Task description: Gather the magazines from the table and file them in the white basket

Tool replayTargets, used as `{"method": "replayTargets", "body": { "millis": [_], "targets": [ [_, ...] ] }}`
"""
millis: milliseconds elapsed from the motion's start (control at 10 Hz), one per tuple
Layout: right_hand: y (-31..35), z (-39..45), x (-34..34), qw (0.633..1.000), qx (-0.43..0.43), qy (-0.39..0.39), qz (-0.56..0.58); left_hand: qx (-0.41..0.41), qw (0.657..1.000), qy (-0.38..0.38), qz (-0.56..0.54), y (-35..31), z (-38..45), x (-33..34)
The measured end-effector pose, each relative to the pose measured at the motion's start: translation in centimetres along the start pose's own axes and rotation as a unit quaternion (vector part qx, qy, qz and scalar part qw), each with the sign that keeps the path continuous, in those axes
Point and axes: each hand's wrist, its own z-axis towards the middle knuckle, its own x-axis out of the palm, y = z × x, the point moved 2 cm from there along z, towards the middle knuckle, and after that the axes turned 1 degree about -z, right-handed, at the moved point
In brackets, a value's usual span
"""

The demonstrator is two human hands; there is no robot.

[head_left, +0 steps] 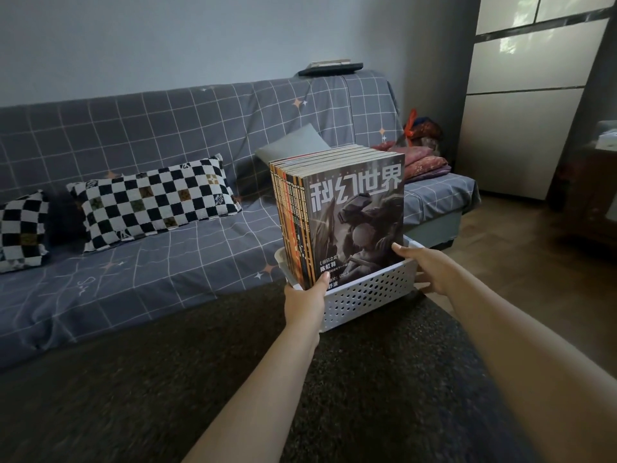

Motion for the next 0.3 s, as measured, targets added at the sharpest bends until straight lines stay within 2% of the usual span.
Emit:
{"method": "replayTargets", "body": {
  "millis": [100, 300],
  "targets": [
    [0.1, -1.2, 0.4, 0.997, -0.015, -0.068, -0.015, -0.004, 1.0, 0.013, -0.015, -0.1, -0.2, -0.1],
    [-1.2, -3.6, 1.3, 0.993, -0.06, -0.105, -0.013, -0.022, 0.998, 0.053, -0.012, 0.2, -2.1, -1.1]
  ]
}}
